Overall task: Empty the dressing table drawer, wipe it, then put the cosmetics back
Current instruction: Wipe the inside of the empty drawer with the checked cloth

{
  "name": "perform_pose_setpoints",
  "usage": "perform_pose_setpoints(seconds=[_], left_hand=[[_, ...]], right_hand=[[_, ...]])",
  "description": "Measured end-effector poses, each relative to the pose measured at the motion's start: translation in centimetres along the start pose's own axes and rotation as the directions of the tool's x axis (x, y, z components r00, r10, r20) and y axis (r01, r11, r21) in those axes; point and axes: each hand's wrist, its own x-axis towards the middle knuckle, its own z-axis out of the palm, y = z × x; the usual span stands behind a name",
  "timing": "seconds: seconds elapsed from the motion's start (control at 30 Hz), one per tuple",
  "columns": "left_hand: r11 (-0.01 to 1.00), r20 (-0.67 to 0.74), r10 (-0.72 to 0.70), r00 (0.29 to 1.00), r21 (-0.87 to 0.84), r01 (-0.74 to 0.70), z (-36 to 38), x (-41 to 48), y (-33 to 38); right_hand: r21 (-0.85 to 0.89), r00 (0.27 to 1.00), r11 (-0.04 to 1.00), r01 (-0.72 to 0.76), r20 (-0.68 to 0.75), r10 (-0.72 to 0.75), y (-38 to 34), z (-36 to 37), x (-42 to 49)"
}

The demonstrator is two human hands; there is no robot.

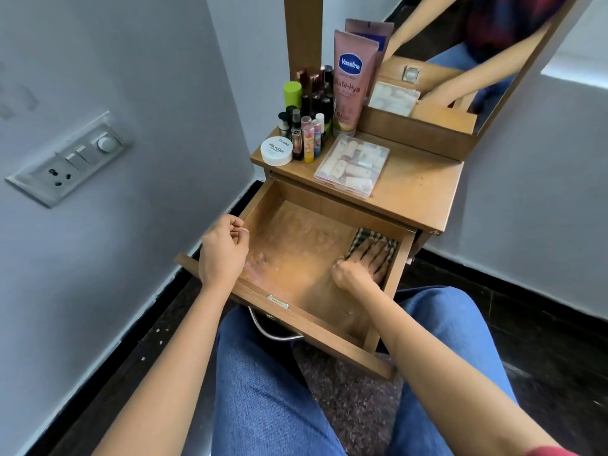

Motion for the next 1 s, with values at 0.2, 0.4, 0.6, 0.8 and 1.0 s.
perform_pose_setpoints(seconds=[0.2, 0.4, 0.6, 0.8, 1.0], left_hand=[[1.000, 0.005, 0.003, 1.000, -0.003, -0.003, 0.1, 0.3, 0.1], [1.000, 0.024, 0.019, 1.000, 0.004, -0.019, -0.2, 0.0, 0.3], [0.999, 0.030, 0.031, 0.999, -0.006, -0.031, -0.2, -0.1, 0.0], [1.000, 0.040, 0.029, 0.999, -0.012, -0.028, 0.2, 0.1, -0.3], [0.999, 0.044, 0.034, 0.998, 0.004, -0.034, 0.2, -0.2, 0.1]], right_hand=[[-0.102, 0.978, 0.973, 0.207, 0.052, -0.203, -0.4, 0.7, -0.5], [-0.193, 0.960, 0.944, 0.268, 0.136, -0.245, 0.8, 1.0, -2.6], [-0.253, 0.992, 0.960, 0.123, 0.017, -0.123, 1.5, -0.7, -2.9], [-0.091, 0.995, 0.993, 0.069, 0.084, -0.062, 0.7, -1.6, 0.3], [-0.144, 0.962, 0.951, 0.272, 0.066, -0.265, -1.4, -1.0, -0.5]])
